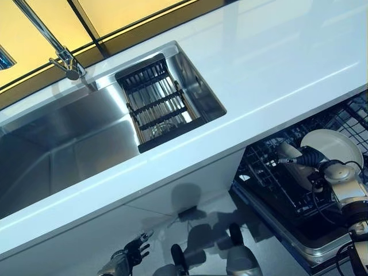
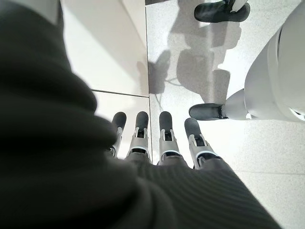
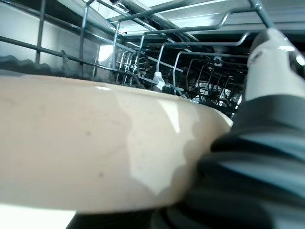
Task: Take plates into dishwasher
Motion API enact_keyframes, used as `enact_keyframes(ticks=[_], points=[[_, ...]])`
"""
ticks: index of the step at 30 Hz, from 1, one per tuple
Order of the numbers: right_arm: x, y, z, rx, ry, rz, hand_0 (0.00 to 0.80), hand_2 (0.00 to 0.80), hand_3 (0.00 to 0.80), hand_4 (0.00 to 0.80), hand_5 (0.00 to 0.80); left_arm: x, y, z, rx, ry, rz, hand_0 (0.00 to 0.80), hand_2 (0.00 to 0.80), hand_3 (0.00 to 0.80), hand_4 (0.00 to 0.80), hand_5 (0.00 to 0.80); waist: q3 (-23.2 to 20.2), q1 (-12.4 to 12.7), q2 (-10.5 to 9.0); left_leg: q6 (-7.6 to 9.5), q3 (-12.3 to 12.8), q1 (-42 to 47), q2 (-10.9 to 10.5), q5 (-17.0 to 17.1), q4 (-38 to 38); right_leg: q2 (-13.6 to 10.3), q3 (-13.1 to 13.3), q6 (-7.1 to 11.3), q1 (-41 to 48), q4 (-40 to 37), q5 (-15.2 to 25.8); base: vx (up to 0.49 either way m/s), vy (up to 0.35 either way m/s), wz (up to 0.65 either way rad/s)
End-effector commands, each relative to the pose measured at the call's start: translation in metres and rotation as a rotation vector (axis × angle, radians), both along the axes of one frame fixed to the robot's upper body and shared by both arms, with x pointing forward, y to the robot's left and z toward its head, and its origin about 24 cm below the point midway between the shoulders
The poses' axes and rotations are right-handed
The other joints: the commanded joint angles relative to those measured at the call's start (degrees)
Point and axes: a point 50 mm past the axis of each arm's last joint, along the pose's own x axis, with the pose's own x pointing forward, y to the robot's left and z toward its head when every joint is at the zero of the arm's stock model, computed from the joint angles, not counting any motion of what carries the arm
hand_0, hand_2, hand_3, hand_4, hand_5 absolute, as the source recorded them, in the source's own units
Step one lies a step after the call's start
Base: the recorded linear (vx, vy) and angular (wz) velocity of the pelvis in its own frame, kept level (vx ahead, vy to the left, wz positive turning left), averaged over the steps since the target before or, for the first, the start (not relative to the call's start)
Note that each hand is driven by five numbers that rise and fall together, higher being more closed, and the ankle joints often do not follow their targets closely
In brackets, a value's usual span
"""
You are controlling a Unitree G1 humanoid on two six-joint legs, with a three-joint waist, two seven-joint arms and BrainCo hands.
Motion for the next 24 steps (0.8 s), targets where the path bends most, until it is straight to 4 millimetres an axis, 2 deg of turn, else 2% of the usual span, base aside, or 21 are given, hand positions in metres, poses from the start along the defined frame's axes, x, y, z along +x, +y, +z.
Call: enact_keyframes(ticks=[1,5,14,16,24], points=[[-0.015,-0.002,-0.031,-0.018,0.131,-0.045,0.000,0.000,0.000,0.000,0.000,0.018,0.027,0.011,0.086,-0.035,0.001,0.000,0.000,0.000,0.000,0.000,-0.1,1.0,-7.24,-0.22,-1.5,2.3,1.1,-2.1,0.0,-4.2,3.0,2.95,-2.2,0.2,1.6,0.000,0.000,0.00],[-0.015,-0.001,-0.023,-0.023,0.094,-0.036,0.000,0.000,0.000,0.000,0.000,0.017,0.031,0.012,0.094,-0.038,0.004,0.000,0.000,0.000,0.000,0.000,-0.1,0.7,-8.49,-0.28,-1.2,2.3,1.6,-2.1,0.0,-3.8,3.1,3.04,-2.1,0.2,1.7,-0.005,-0.018,0.00],[-0.025,-0.015,0.019,-0.151,-0.019,-0.022,0.000,0.000,0.000,0.000,0.000,0.009,0.043,0.012,0.125,-0.027,0.053,0.000,0.000,0.000,0.000,0.000,-1.4,-0.6,-11.77,0.01,-0.3,3.1,2.4,-2.6,0.0,-2.6,4.0,3.26,-1.3,0.2,1.5,0.009,-0.008,0.00],[-0.033,-0.026,0.038,-0.169,-0.060,-0.036,0.000,0.000,0.000,0.000,0.000,0.004,0.049,0.012,0.138,-0.014,0.069,0.000,0.000,0.000,0.000,0.000,-2.0,-1.3,-12.72,0.17,0.1,3.5,2.5,-2.8,0.0,-2.1,4.5,3.27,-1.0,0.2,1.4,0.038,-0.012,-0.05],[-0.055,-0.059,0.084,-0.231,-0.169,-0.113,0.000,0.000,0.000,0.000,0.000,-0.012,0.059,0.009,0.173,0.034,0.091,0.000,0.000,0.000,0.000,0.000,-4.8,-2.4,-15.00,0.50,1.5,5.5,3.0,-3.8,0.0,-1.0,6.1,3.31,0.2,0.2,1.0,0.054,-0.013,-0.05]])
